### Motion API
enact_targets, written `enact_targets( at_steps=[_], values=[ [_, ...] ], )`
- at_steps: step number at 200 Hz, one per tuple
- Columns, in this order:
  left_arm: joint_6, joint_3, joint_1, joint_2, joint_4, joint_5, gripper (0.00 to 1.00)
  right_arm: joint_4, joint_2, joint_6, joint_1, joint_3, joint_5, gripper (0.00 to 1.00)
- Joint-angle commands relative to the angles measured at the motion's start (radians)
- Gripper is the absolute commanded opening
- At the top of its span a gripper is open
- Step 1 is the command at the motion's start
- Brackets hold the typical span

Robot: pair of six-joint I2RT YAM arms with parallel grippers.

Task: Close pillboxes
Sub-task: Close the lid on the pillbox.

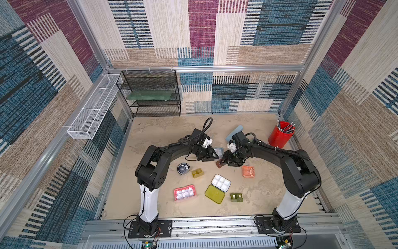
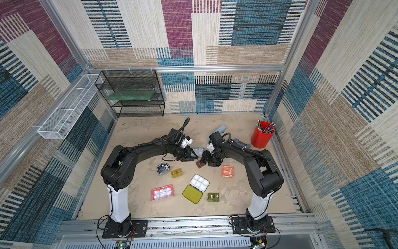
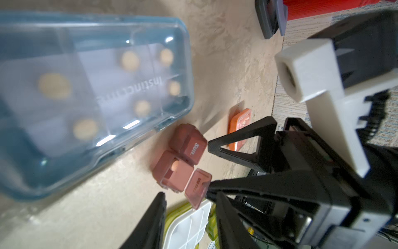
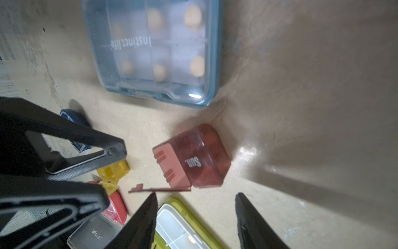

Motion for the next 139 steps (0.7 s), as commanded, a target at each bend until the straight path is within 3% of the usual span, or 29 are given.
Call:
enact_targets(
  at_steps=[1, 139],
  values=[
    [0.029, -0.011, 0.002, -0.001, 0.012, 0.013, 0.41, 0.015, 0.015, -0.013, -0.004, 0.009, 0.005, 0.6],
    [0.069, 0.028, 0.004, 0.054, -0.031, 0.002, 0.37, 0.031, 0.05, -0.026, -0.021, -0.009, -0.002, 0.6]
  ],
)
